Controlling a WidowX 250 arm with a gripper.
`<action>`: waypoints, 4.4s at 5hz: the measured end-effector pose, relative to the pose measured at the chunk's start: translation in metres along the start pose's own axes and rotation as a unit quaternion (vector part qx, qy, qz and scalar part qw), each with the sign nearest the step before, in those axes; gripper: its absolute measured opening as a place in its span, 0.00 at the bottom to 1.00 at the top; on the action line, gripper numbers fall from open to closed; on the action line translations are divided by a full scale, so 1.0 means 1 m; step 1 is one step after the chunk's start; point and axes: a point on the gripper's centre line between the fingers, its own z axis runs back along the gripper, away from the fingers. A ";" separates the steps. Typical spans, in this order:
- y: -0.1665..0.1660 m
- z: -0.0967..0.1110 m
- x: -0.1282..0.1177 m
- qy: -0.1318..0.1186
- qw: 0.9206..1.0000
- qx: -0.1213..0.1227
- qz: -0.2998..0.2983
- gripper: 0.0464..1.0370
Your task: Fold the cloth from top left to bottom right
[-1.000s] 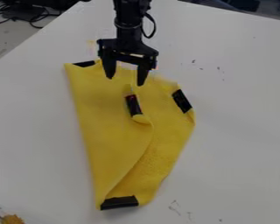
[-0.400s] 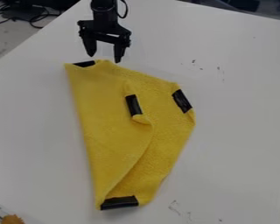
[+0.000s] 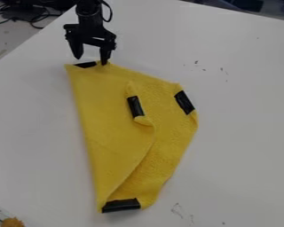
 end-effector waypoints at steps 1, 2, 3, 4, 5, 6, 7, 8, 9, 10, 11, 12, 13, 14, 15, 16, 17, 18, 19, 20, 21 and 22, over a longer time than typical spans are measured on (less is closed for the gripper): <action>0.006 -0.002 -0.004 0.009 1.000 0.004 0.001 0.96; 0.002 -0.007 -0.011 0.017 1.000 -0.008 0.000 0.96; 0.005 -0.013 -0.011 0.020 1.000 -0.022 0.004 0.93; 0.002 -0.017 -0.013 0.022 0.999 -0.032 0.011 0.67; -0.001 -0.018 -0.015 0.019 0.999 -0.039 0.013 0.38; -0.005 -0.016 -0.016 0.007 0.999 -0.035 0.020 0.17; -0.010 -0.011 -0.017 0.003 1.000 -0.024 0.014 0.05; -0.015 -0.003 -0.020 0.002 1.000 -0.007 0.004 0.02; -0.025 0.020 -0.018 -0.031 0.999 0.019 -0.010 0.01; -0.043 0.058 -0.020 -0.060 0.997 0.046 -0.024 0.01; -0.057 0.081 -0.035 -0.079 0.995 0.060 -0.018 0.01; -0.076 0.095 -0.061 -0.081 0.995 0.053 0.003 0.01; -0.096 0.097 -0.085 -0.081 0.996 0.031 0.024 0.01; -0.115 0.100 -0.104 -0.076 0.996 0.017 0.041 0.01; -0.135 0.096 -0.118 -0.063 0.997 0.000 0.051 0.01; -0.149 0.096 -0.126 -0.054 0.997 -0.013 0.052 0.01; -0.157 0.092 -0.130 -0.044 0.997 -0.022 0.060 0.02; -0.160 0.088 -0.133 -0.032 0.998 -0.027 0.056 0.18; -0.162 0.086 -0.134 -0.022 0.998 -0.031 0.049 0.43; -0.164 0.086 -0.135 -0.014 0.998 -0.035 0.046 0.76; -0.165 0.087 -0.134 -0.012 0.998 -0.036 0.044 0.96; -0.165 0.088 -0.133 -0.011 0.998 -0.039 0.038 0.97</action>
